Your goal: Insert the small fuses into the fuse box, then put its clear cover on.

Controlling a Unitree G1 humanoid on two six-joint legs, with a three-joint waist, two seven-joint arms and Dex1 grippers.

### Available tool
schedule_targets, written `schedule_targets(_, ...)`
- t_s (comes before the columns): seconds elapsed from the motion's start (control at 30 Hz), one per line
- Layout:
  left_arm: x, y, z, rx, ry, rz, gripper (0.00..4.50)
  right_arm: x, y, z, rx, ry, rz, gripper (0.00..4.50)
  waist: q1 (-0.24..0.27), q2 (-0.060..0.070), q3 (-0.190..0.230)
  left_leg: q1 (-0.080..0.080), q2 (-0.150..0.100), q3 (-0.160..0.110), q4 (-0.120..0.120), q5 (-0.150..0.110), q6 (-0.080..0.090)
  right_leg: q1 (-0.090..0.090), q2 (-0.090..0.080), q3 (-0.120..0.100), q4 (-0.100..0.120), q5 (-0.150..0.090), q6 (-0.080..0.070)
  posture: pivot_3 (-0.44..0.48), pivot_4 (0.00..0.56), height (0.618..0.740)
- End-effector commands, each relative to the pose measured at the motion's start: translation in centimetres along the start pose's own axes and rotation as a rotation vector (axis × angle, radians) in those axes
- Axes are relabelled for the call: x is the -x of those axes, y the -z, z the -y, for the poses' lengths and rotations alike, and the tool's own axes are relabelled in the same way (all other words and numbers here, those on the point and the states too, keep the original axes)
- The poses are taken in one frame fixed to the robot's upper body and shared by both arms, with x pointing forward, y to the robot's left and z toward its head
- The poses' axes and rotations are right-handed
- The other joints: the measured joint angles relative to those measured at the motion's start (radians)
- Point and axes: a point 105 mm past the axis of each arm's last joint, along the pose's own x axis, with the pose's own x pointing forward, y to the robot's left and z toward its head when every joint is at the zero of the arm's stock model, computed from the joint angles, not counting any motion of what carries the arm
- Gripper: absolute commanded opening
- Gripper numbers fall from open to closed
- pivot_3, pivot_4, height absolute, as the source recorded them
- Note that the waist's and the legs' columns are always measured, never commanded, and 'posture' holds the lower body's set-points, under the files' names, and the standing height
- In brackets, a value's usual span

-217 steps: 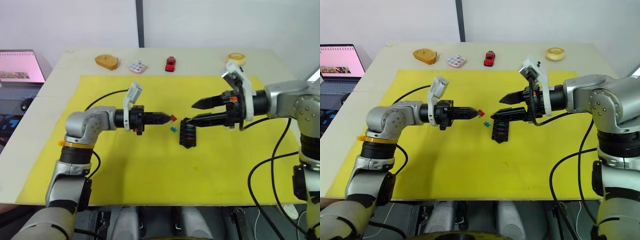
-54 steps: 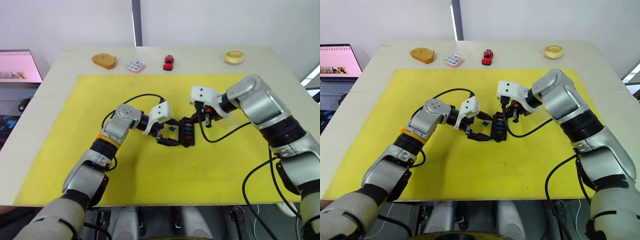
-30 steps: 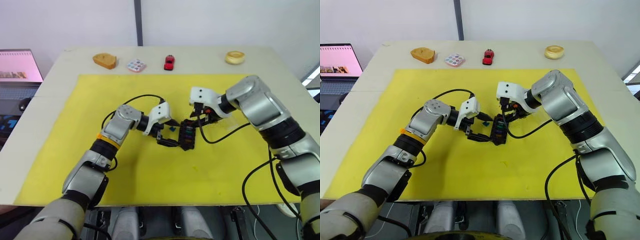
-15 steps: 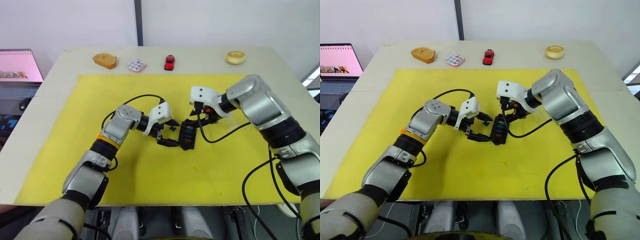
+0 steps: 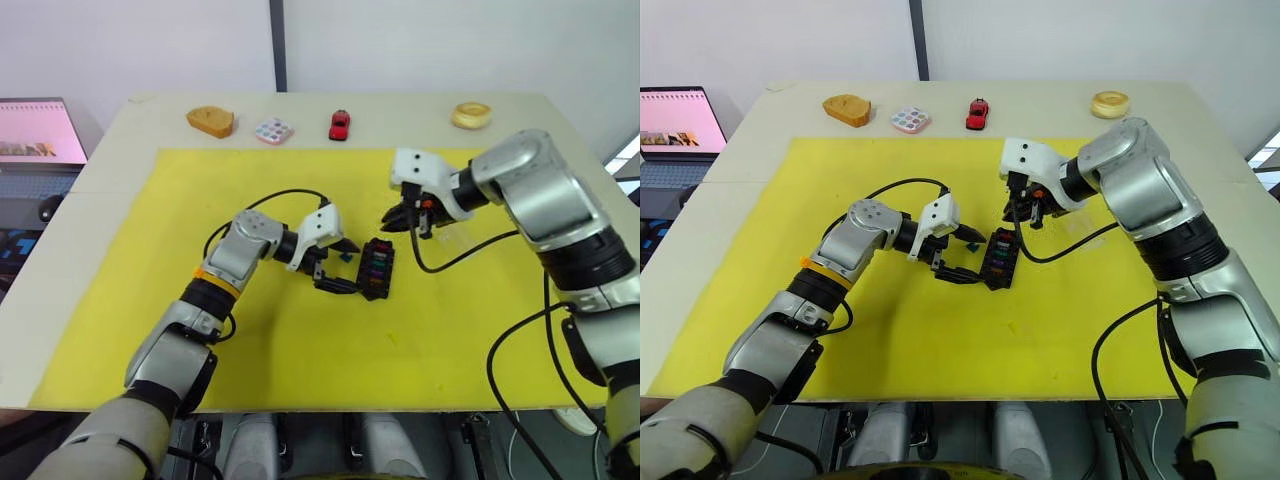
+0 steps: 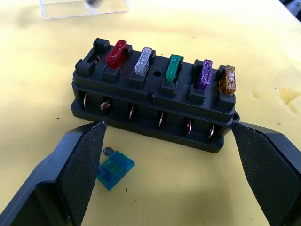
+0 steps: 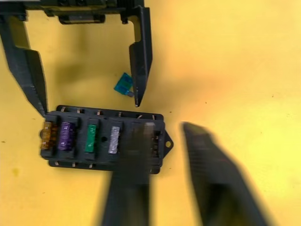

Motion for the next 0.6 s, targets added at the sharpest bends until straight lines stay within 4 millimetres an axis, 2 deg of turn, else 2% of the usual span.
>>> schedule_targets(0.03, 0.3, -0.9, 0.1, -0.039, 0.008, 0.018, 4.50, 0.6, -0.3, -0.6, -0.001, 0.016, 0.045, 0.01, 0.000, 0.000, 0.000, 0.000, 0.000, 0.000, 0.000, 0.000, 0.000, 0.000, 0.000, 0.000, 0.000, 0.000, 0.000, 0.000, 0.150, 0.740)
schedule_targets(0.47, 1.6, -1.4, -0.2, -0.050, 0.012, 0.020, 4.50, -0.3, 0.4, -1.6, -0.068, 0.018, 0.062, 0.01, -0.001, 0.000, 0.000, 0.000, 0.000, 0.000, 0.000, 0.000, 0.000, 0.000, 0.000, 0.000, 0.000, 0.000, 0.000, 0.000, 0.150, 0.740)
schedule_targets(0.6, 1.6, -1.4, -0.2, -0.054, 0.007, 0.018, 4.50, -0.7, 1.2, -1.5, -0.082, 0.022, 0.043, 0.01, 0.001, 0.000, 0.000, 0.000, 0.000, 0.000, 0.000, 0.000, 0.000, 0.000, 0.000, 0.000, 0.000, 0.000, 0.000, 0.000, 0.150, 0.740)
